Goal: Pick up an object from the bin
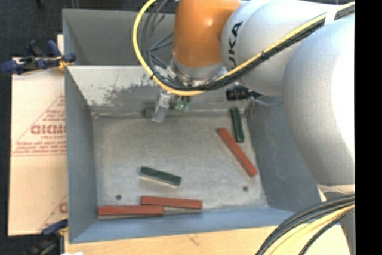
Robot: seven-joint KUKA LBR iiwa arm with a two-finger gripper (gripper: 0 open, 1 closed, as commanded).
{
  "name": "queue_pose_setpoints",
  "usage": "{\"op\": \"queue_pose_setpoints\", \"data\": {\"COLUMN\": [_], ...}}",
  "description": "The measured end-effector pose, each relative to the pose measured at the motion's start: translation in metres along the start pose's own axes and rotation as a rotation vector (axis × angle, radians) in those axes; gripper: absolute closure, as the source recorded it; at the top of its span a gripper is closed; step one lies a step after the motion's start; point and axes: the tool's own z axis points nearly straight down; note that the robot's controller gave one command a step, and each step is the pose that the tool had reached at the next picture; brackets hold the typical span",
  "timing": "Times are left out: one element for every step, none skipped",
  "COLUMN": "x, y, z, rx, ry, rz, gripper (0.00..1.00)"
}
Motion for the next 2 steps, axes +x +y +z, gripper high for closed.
{"op": "queue_pose_setpoints", "data": {"x": [0.000,0.032], "y": [0.016,0.024], "z": [0.017,0.023], "rx": [0.001,0.003], "ry": [0.004,0.005], "rz": [0.074,0.214], "gripper": [1.00,1.00]}}
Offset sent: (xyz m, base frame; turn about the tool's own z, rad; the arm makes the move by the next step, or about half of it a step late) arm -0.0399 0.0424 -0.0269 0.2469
